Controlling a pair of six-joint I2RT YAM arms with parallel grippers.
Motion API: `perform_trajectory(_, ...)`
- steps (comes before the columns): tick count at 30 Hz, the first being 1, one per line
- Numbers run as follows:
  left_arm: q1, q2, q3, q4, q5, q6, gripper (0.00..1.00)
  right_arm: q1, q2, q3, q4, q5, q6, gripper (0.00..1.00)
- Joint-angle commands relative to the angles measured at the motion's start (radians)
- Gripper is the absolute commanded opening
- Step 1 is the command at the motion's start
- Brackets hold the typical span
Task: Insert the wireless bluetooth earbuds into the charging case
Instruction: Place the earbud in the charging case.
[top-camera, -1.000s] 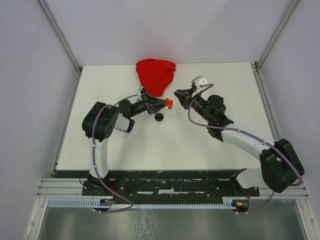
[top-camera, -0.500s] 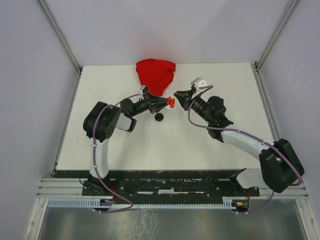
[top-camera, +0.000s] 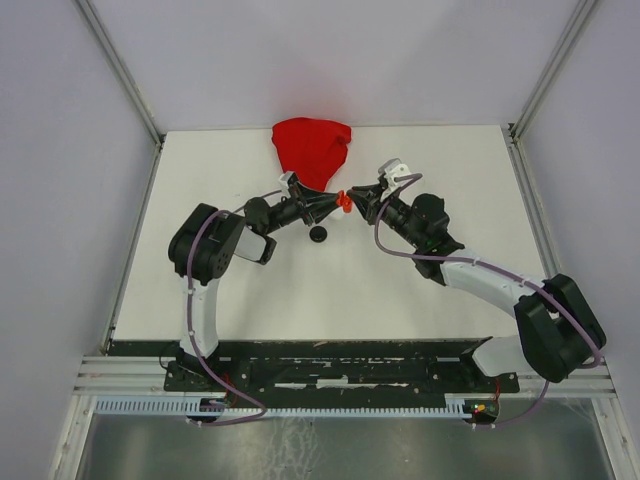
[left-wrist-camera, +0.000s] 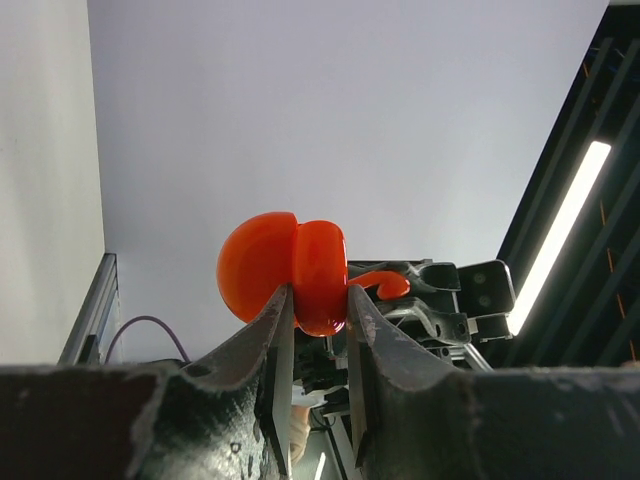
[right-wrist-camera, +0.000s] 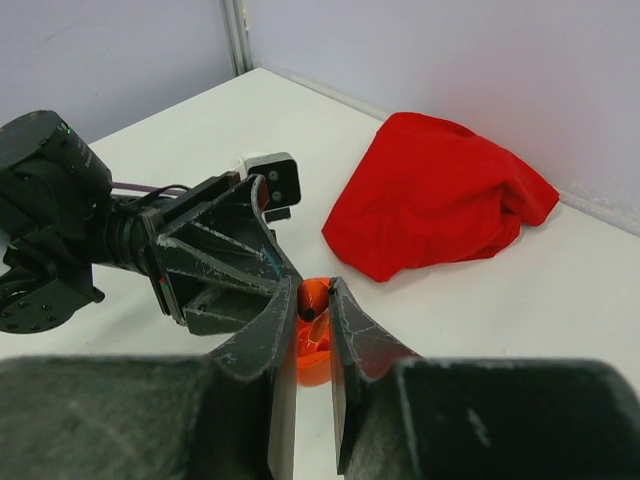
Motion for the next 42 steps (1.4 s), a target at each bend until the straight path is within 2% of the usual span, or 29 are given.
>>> perform_trajectory(1,-0.003,0.010,0.027,0.199,-0.030,-0.065,0.03,-0.001,0.009,-0.007,0.049,-0.009,-0.024,0.10)
perform_trajectory(42,-0.025,-0.069,0.015,0.199,0.008,-0.066,0.03,0.001,0.039,-0.012,0.049,0.013,-0.051,0.10)
